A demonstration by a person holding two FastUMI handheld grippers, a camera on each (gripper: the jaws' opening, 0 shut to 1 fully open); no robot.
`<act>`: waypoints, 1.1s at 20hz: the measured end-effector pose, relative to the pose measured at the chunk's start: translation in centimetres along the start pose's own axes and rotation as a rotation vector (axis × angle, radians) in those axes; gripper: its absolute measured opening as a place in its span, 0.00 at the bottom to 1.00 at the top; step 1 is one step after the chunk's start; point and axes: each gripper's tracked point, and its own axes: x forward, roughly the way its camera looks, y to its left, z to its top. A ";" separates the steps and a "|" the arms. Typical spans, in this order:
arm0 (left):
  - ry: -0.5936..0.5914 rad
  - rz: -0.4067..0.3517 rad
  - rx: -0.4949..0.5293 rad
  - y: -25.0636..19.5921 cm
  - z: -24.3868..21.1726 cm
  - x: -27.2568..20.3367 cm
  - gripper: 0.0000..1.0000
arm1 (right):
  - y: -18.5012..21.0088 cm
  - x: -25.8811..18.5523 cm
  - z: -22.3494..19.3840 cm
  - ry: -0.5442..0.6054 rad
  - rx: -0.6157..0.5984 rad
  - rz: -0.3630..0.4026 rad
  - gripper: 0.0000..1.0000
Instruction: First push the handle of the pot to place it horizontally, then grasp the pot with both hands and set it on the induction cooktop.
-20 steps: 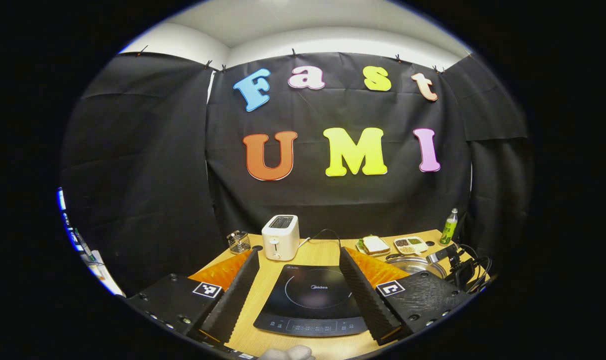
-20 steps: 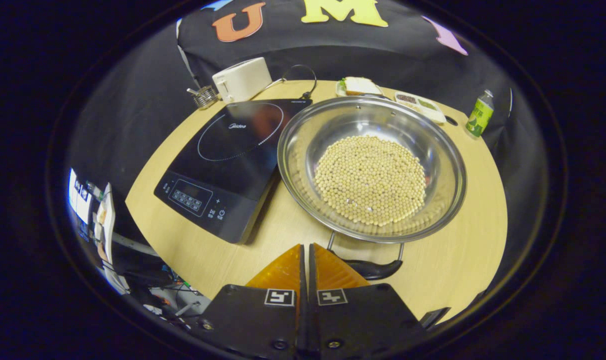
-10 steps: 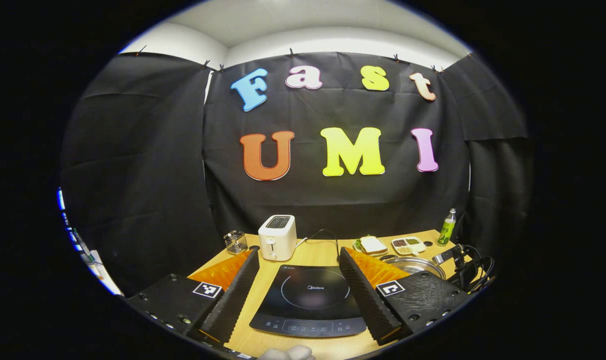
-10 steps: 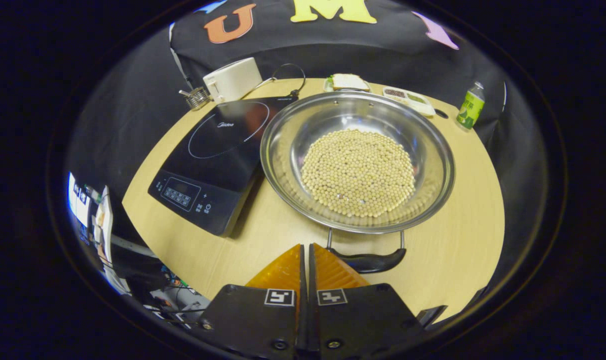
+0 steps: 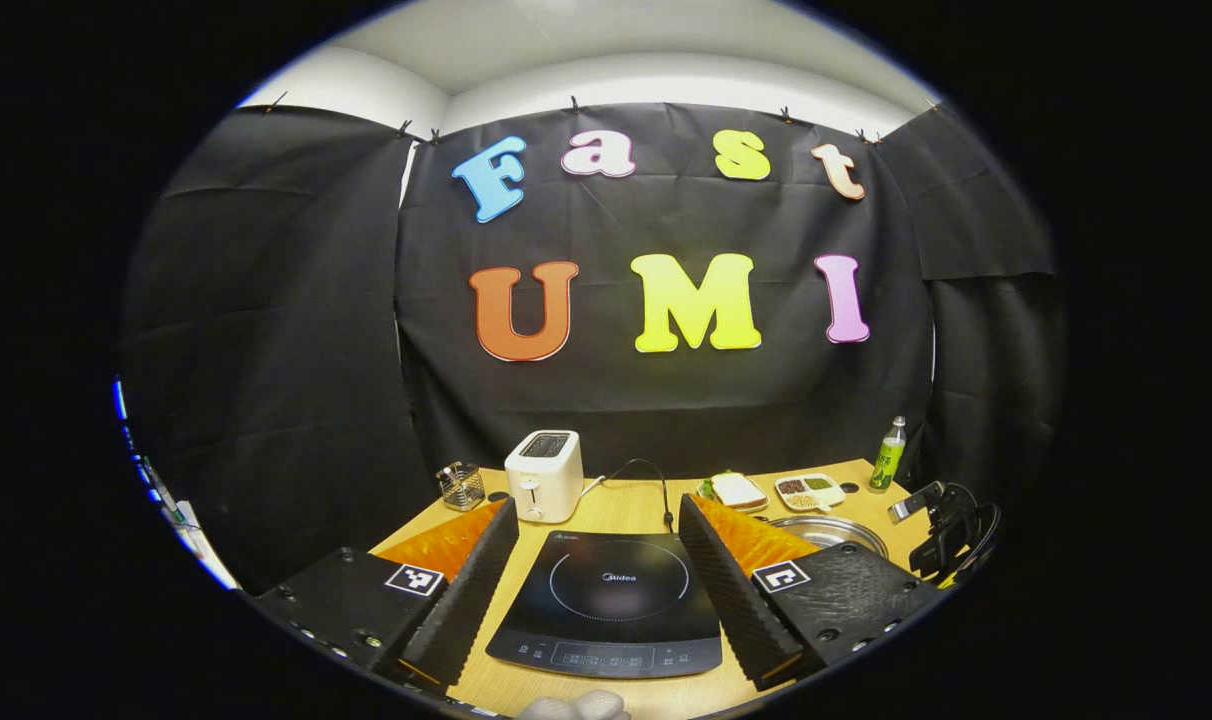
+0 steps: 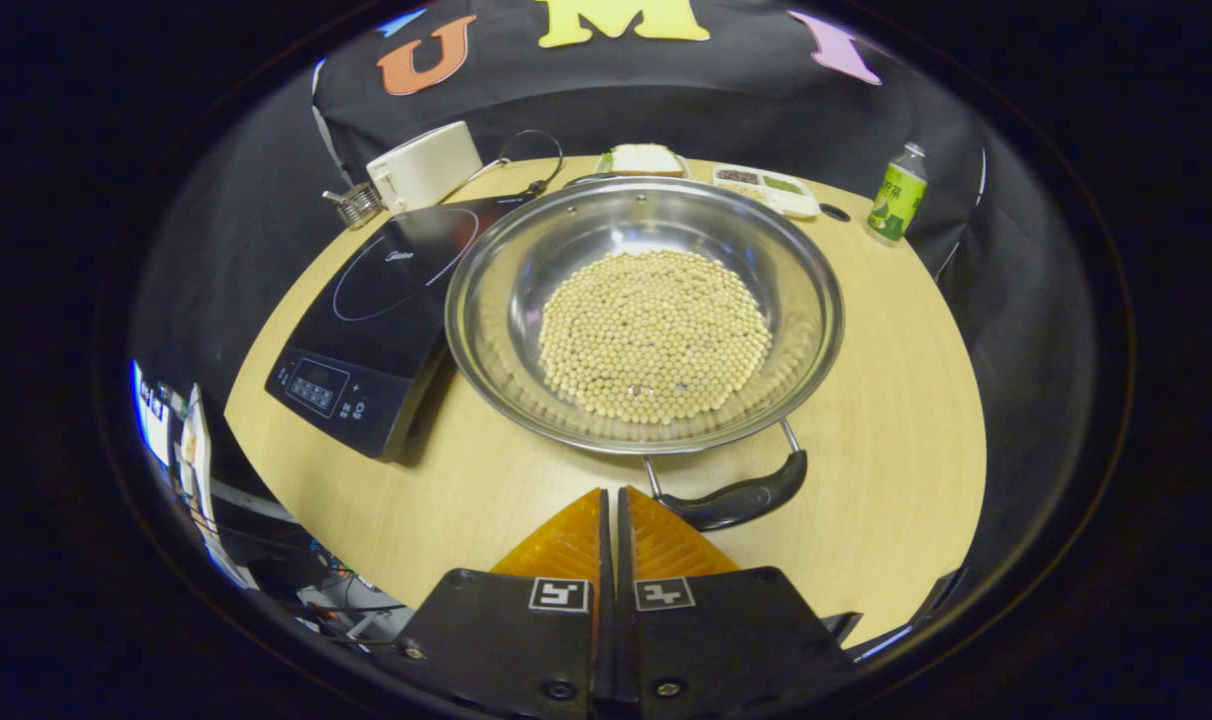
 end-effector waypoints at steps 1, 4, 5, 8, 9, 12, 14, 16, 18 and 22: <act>-0.002 -0.004 -0.005 -0.3 0.0 0.1 0.96 | -0.7 -0.1 0.0 -0.001 -0.001 -0.009 0.00; -0.002 0.006 -0.004 -0.9 0.2 0.1 0.96 | -2.6 -0.1 0.2 -0.003 0.007 -0.022 0.04; -0.001 0.011 -0.006 -1.0 0.1 0.2 0.96 | -3.3 -0.1 0.3 -0.002 0.009 -0.024 0.04; 0.004 0.023 -0.009 -1.7 0.0 0.3 0.96 | -5.1 0.0 0.6 0.002 0.002 -0.031 0.04; 0.007 0.028 -0.009 -1.9 -0.1 0.4 0.96 | -5.8 0.1 0.7 0.001 -0.004 -0.034 0.00; 0.017 0.047 -0.009 -2.5 -0.3 0.6 0.96 | -7.6 0.2 1.2 0.000 -0.011 -0.035 0.00; 0.020 0.064 -0.010 -2.9 -0.3 0.6 0.96 | -8.7 0.4 1.6 0.007 -0.031 -0.029 0.04; 0.025 0.079 -0.013 -3.3 -0.4 0.7 0.96 | -9.7 0.6 1.9 0.013 -0.059 -0.025 0.04; 0.028 0.098 -0.010 -3.9 -0.5 0.7 0.96 | -10.7 0.9 2.4 0.015 -0.091 -0.019 0.00; 0.044 0.134 -0.010 -5.1 -1.1 0.6 0.96 | -12.8 1.6 3.4 0.030 -0.175 -0.009 0.04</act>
